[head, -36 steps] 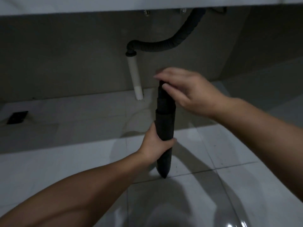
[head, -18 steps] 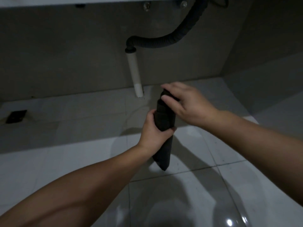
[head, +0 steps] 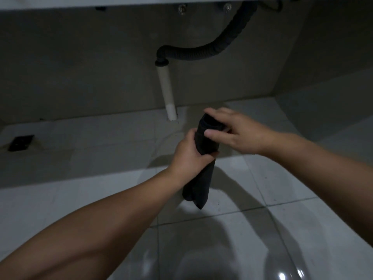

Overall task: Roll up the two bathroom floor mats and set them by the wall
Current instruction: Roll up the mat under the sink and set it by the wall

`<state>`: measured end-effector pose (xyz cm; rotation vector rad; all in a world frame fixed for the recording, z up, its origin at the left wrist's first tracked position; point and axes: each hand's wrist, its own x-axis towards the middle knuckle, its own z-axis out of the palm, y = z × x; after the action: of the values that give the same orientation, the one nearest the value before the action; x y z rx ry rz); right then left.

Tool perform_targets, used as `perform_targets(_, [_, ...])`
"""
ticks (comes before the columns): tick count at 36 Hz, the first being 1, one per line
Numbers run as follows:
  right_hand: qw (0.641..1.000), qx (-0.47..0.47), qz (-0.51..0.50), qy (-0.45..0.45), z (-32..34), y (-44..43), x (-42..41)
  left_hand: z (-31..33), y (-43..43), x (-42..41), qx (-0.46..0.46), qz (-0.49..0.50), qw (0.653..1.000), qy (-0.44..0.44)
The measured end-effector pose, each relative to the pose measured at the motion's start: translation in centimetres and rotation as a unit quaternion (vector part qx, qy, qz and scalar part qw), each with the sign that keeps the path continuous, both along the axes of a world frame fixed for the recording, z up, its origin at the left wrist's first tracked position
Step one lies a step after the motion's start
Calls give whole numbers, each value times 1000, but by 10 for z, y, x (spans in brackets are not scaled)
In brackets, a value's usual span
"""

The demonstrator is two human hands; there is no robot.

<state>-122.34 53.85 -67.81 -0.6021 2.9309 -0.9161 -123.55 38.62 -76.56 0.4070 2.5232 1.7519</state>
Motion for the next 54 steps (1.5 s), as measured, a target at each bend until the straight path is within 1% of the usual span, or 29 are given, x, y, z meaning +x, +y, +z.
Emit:
perform_targets(3, [999,-21,-18,23,8,5,-2,8,6,-1,-36,-5,999,34])
perform_targets(5, [999,-35,-27,30,8,9,-3,11,8,-2,-55,-12,998,37])
perform_targets(9, [986,-158,-55,4,10,28,-4,5,0,0,-15,-96,994,-41])
perform_targets(11, [975,-210,-71,-12,14,44,-2,2,-5,1,-22,-137,986,-89])
perform_targets(13, [966,-242,-77,-46,15,63,2,1,-8,-1,-27,-163,979,-123])
perform_targets(15, [950,-290,-71,-95,10,82,9,3,-8,-5,-22,-187,971,-149])
perform_targets(18, [898,-405,-86,-150,3,109,16,6,-8,-8,-43,-242,950,-193])
perform_targets(21, [875,-443,-99,-165,4,133,20,8,-5,-5,-81,-299,927,-212])
perform_targets(24, [856,-477,-92,-177,1,149,22,9,1,-4,-120,-310,921,-205])
perform_targets(26, [850,-487,-91,-181,-4,153,21,7,6,-1,-144,-311,920,-190])
perform_targets(28, [845,-492,-100,-186,-8,155,20,-1,13,4,-163,-283,935,-139])
perform_targets(30, [832,-498,-100,-223,-8,158,19,-4,15,5,-195,-240,948,-76])
perform_targets(31, [824,-499,-92,-253,-9,160,19,-4,14,4,-221,-223,948,-51])
perform_targets(33, [815,-482,-102,-306,-11,159,21,-2,11,0,-277,-197,940,-8])
perform_targets(35, [813,-444,-159,-342,-17,151,21,-3,9,-4,-310,-183,933,15])
perform_targets(37, [806,-414,-210,-367,-23,143,19,-5,7,-5,-339,-191,921,21])
perform_targets(39, [813,-379,-218,-385,-26,141,20,-6,4,-5,-350,-218,911,6])
perform_targets(41, [831,-347,-197,-386,-24,143,22,-4,1,-7,-338,-246,908,-30])
perform_targets(44, [859,-331,-165,-353,-22,149,29,1,1,-11,-319,-305,890,-117])
perform_targets(46, [871,-339,-145,-326,-22,156,32,4,6,-12,-282,-337,880,-180])
perform_targets(48, [878,-344,-131,-305,-23,167,34,6,13,-12,-229,-344,876,-250])
perform_targets(50, [882,-344,-137,-293,-22,178,39,8,22,-10,-195,-348,866,-301])
perform_targets(54, [883,-354,-129,-280,-22,196,50,9,39,-6,-185,-398,831,-341])
